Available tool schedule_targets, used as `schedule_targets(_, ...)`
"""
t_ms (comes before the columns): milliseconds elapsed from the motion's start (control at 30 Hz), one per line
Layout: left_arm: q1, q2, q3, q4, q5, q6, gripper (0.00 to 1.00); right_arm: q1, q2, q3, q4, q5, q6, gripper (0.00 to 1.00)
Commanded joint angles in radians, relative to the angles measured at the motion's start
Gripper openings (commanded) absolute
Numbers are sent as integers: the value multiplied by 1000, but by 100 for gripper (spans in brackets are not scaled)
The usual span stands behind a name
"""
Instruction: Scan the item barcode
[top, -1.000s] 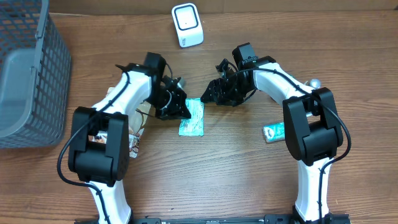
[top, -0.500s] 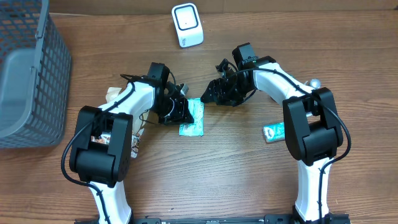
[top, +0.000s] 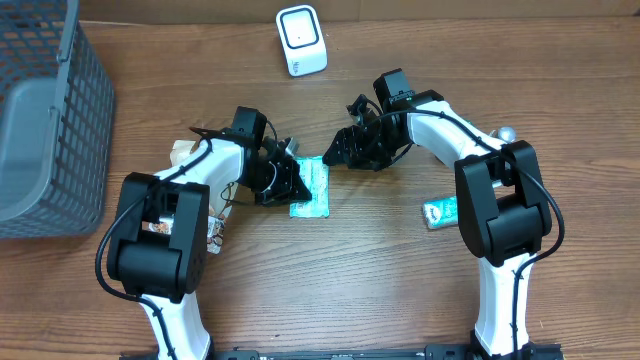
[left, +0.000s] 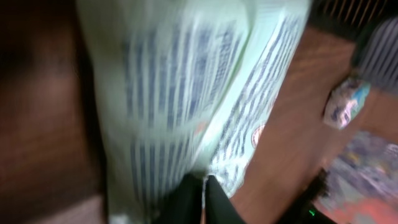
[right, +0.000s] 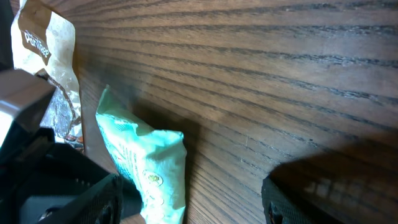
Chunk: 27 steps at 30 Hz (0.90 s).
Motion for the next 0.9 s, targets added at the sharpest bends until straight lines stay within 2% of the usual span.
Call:
schedule_targets(0,46,21,93,-63,31,25,15,5,15,-13,3,13,-10,69)
schedule_targets(167,70,16,212,-182,10,57,16,5,15,-13,3,36,-10,69)
schedule_targets(300,61,17,213,-229,-53,56,15,5,15,-13,5,36,-9,69)
schedule_targets(533,16,18,152,-229,-214,27,9,5,15,-13,13,36,-9,69)
schedule_targets(867,10,20,134,-194,-214,15,11,5,15,-13,10,36,-9,70)
